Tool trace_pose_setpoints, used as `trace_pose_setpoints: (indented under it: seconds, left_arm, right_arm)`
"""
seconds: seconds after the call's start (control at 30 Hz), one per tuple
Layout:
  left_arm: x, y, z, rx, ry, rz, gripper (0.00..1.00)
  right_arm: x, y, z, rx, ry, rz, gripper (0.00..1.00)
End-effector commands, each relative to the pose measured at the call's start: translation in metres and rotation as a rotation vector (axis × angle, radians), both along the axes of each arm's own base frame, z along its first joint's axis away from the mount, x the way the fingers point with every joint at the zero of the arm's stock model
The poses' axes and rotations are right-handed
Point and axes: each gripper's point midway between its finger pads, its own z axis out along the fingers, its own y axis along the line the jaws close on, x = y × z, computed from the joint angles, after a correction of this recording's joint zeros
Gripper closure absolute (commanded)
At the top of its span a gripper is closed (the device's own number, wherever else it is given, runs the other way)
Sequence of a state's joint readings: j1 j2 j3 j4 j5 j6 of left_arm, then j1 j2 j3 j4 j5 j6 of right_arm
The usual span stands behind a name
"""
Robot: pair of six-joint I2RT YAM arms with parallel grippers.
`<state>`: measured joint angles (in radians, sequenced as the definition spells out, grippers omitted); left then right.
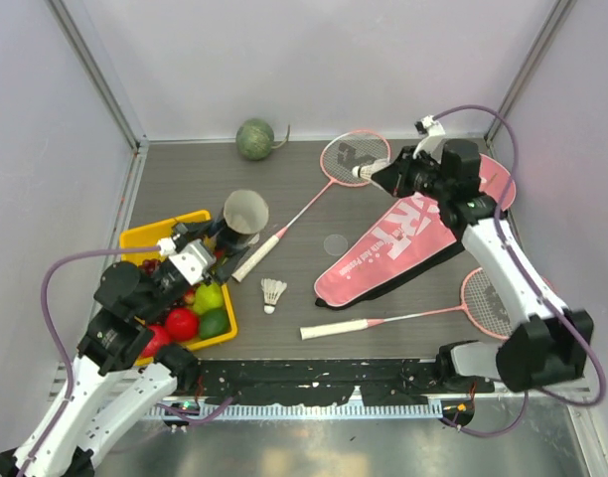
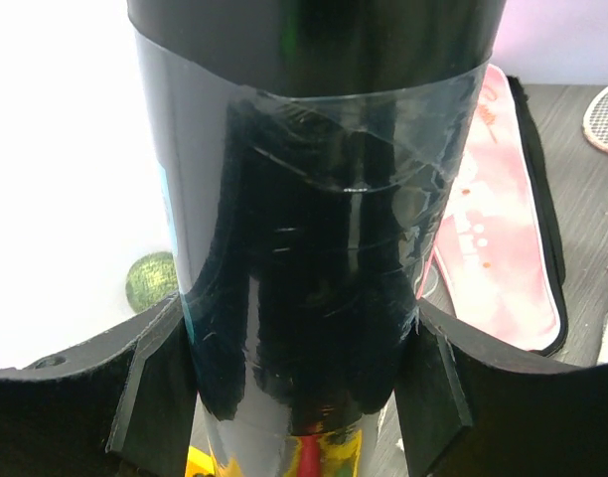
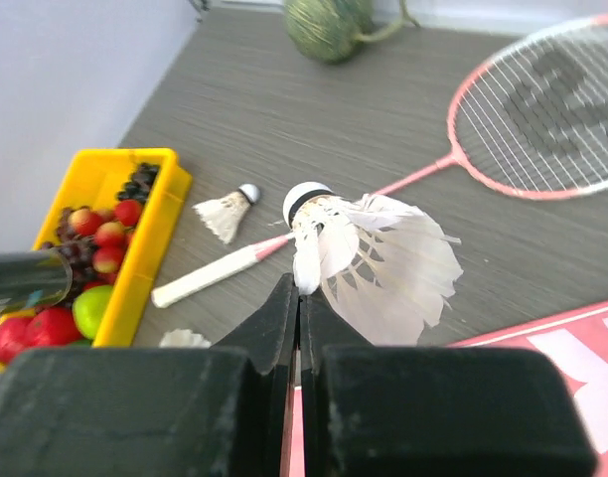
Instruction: Pack up the badminton gear
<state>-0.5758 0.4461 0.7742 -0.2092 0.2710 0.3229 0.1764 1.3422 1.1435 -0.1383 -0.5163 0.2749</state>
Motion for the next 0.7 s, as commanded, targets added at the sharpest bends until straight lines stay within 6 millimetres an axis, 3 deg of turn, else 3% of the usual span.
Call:
trace_pose_setpoints:
  seconds: [0.0,0.03,0.17,0.33,0.47,0.67]
  left_arm:
    - [0.016,0.006,-0.003,0.074,0.082,0.073,1.00]
    - [0.018,0.004,-0.009,0.096,0.088,0.073,1.00]
    - [0.028,0.012,-0.026,0.121,0.080,0.133,1.00]
    - [0.039,0.025,-0.034,0.243,0.079,0.206,1.00]
    - [0.035,0.018,-0.042,0.326,0.117,0.163,1.00]
    - [0.034,-0.007,-0.057,0.470,0.142,0.083,1.00]
  right_arm:
    - [-0.048,0.007,0.062,-0.025,-0.174,0.045,0.94]
    - [-0.070,0.016,0.075,-0.042,-0.227,0.085,0.95]
    - [-0.127,0.028,0.115,-0.055,-0.370,0.133,0.95]
    - [-0.174,0.046,0.155,-0.025,-0.464,0.230,0.95]
    - [-0.182,0.049,0.167,-0.050,-0.489,0.246,0.94]
    - [-0.188,0.057,0.157,-0.093,-0.489,0.305,0.94]
